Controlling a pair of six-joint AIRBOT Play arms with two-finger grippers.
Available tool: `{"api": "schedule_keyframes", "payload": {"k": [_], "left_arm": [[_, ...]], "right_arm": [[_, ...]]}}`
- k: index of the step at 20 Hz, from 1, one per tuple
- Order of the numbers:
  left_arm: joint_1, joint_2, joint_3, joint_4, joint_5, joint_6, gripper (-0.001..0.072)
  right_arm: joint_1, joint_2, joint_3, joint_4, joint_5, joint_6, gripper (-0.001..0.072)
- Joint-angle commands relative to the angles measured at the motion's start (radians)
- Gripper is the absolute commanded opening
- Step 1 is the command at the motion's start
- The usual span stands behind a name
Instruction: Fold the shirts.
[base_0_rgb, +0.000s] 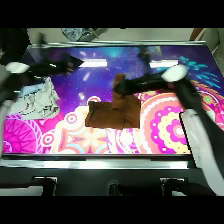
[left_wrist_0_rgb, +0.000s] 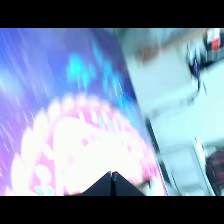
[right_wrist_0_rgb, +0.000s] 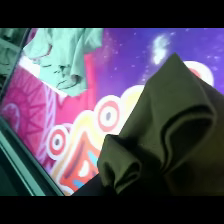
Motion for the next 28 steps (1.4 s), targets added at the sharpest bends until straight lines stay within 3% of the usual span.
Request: {"api": "schedule_keyframes", "payload": {"k": [1,2,4,6,8,12,14,15,19,21,26,27,28], "left_arm": [[0.156,0.147,-0.001,0.027,-0.065,0.002,0.003],[0.16,0.169,-0.003,0.045,-0.068,0.002,0.003],[0.15,0.194,-0.003,0.112,-0.084,0.0,0.0029],[0.149,0.195,-0.005,0.151,-0.136,-0.003,0.003],[0.15,0.195,-0.006,0.217,-0.163,-0.003,0.003],[0.149,0.195,-0.006,0.301,-0.171,-0.003,0.003],[0.148,0.194,-0.006,0.301,-0.176,-0.003,0.003],[0.148,0.194,-0.006,0.301,-0.18,-0.003,0.003],[0.124,0.191,-0.013,0.301,-0.18,-0.003,0.003],[0.105,0.191,-0.023,0.301,-0.18,-0.003,0.003],[0.044,0.189,-0.039,0.301,-0.179,-0.018,0.0031],[0.037,0.189,-0.043,0.301,-0.177,-0.018,0.0031],[0.032,0.189,-0.047,0.302,-0.177,-0.018,0.0031]], "right_arm": [[0.151,-0.212,0.001,0.204,-0.175,-0.042,0.0046],[0.176,-0.263,0.001,0.251,-0.215,-0.049,0.0108],[0.193,-0.319,0.001,0.307,-0.244,-0.095,0.0711],[0.153,-0.314,0.001,0.246,-0.14,-0.15,0.0691],[0.053,-0.274,0.001,0.087,0.021,-0.141,0.069],[-0.198,-0.156,0.0,-0.328,0.284,-0.038,0.0691],[-0.299,-0.151,-0.01,-0.512,0.393,0.034,0.0636],[-0.333,-0.151,-0.04,-0.505,0.393,0.061,0.0596],[-0.331,-0.181,-0.186,-0.283,0.192,0.022,0.0595],[-0.308,-0.229,-0.195,-0.179,0.16,-0.008,0.059],[-0.271,-0.27,-0.194,-0.126,0.115,-0.011,0.0366],[-0.271,-0.27,-0.194,-0.12,0.131,-0.02,0.0291],[-0.277,-0.269,-0.192,-0.118,0.15,-0.047,0.0091]]}}
